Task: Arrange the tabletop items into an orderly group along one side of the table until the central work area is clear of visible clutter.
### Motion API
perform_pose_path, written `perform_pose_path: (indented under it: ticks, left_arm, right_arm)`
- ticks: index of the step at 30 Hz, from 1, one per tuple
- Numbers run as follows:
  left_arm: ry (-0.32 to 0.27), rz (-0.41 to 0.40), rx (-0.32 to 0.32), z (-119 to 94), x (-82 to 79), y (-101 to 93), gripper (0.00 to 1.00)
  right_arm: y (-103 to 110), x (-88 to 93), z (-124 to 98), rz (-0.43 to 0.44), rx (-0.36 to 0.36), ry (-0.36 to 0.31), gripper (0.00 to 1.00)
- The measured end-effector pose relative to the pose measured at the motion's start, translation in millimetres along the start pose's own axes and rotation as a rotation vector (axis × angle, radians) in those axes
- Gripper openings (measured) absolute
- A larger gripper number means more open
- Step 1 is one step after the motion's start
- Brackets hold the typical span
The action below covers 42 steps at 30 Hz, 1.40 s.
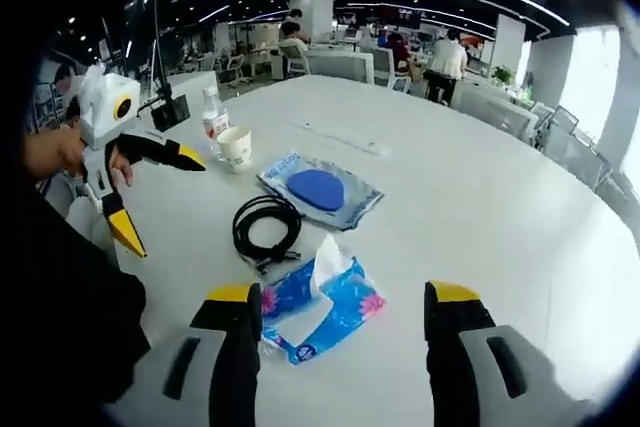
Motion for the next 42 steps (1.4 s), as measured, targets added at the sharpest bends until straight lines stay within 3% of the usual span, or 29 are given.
perform_pose_path:
  ticks: [8,14,19,26,30,36,42]
  left_arm:
    - [0.020,0.038,0.050,21.0,-0.9,-32.4,0.93]
    - [0.012,0.085,0.098,36.6,-4.6,-47.5,0.77]
    - [0.002,0.117,0.141,50.3,-7.8,-53.7,0.57]
    - [0.009,0.196,0.194,61.6,-12.7,-64.0,0.40]
    - [0.017,0.233,0.246,68.6,-13.4,-70.7,0.31]
    - [0.063,0.330,0.290,84.2,-8.7,-79.4,0.23]
    - [0.086,0.365,0.304,97.0,-6.5,-80.8,0.19]
  right_arm:
    - [-15.8,6.0,19.0,-0.157,-0.126,0.068,0.53]
    - [-23.3,10.3,33.0,-0.251,-0.212,0.108,0.50]
    - [-26.1,13.4,44.3,-0.318,-0.294,0.126,0.45]
    - [-29.6,13.4,57.5,-0.374,-0.405,0.137,0.38]
    - [-36.3,16.6,69.1,-0.415,-0.427,0.161,0.33]
    - [-43.1,24.1,84.6,-0.392,-0.452,0.195,0.29]
    - [-42.6,24.3,91.3,-0.388,-0.486,0.185,0.22]
Point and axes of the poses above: the point that each gripper's makers call its tool centre point, and the gripper's own axes: z roughly forward along the fingers, y roughly to its left, x roughly out of its underside, the point moved 5 cm from there along -z, roughly backward along the fingers, and after that the axes turned 5 degrees about -x, right-handed, at the moved point
